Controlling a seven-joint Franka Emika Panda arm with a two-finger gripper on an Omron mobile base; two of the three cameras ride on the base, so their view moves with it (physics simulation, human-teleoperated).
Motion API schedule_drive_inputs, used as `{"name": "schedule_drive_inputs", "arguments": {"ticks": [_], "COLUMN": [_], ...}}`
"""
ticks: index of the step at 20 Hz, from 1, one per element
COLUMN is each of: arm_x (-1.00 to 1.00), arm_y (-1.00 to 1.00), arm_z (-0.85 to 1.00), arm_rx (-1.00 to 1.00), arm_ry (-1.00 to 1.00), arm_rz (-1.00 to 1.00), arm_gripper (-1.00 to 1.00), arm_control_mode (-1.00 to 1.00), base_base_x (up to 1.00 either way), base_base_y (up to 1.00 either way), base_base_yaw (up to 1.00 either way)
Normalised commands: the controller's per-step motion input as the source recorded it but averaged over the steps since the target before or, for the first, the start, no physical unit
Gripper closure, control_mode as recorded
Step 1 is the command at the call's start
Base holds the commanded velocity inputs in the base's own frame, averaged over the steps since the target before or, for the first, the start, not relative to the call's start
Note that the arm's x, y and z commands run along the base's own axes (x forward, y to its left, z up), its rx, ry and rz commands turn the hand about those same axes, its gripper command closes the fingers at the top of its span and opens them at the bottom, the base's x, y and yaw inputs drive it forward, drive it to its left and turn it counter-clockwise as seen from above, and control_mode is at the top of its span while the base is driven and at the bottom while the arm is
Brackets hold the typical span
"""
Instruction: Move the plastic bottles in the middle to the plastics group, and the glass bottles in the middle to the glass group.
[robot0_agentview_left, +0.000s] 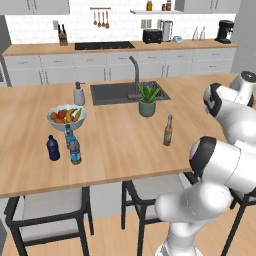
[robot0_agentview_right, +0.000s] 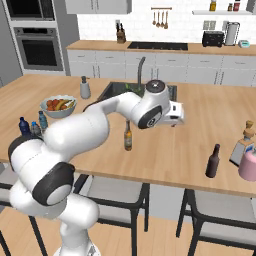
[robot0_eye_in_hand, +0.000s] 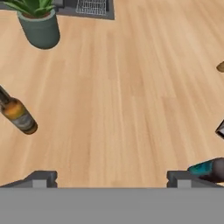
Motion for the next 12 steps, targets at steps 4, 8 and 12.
{"name": "schedule_drive_inputs", "arguments": {"ticks": [4, 8, 12], "arm_x": [0.0, -0.01, 0.0], "arm_y": [0.6, 0.64, 0.54], "arm_z": [0.47, 0.23, 0.21], "arm_rx": [0.0, 0.01, 0.0], "arm_ry": [0.22, 0.01, 0.1], "arm_rz": [0.0, -0.09, -0.2], "arm_gripper": [-1.0, -1.0, -1.0], "arm_control_mode": [-1.0, -1.0, -1.0], "base_base_x": [0.0, 0.0, 0.0], "base_base_y": [0.0, 0.0, 0.0], "base_base_yaw": [0.0, 0.0, 0.0]}}
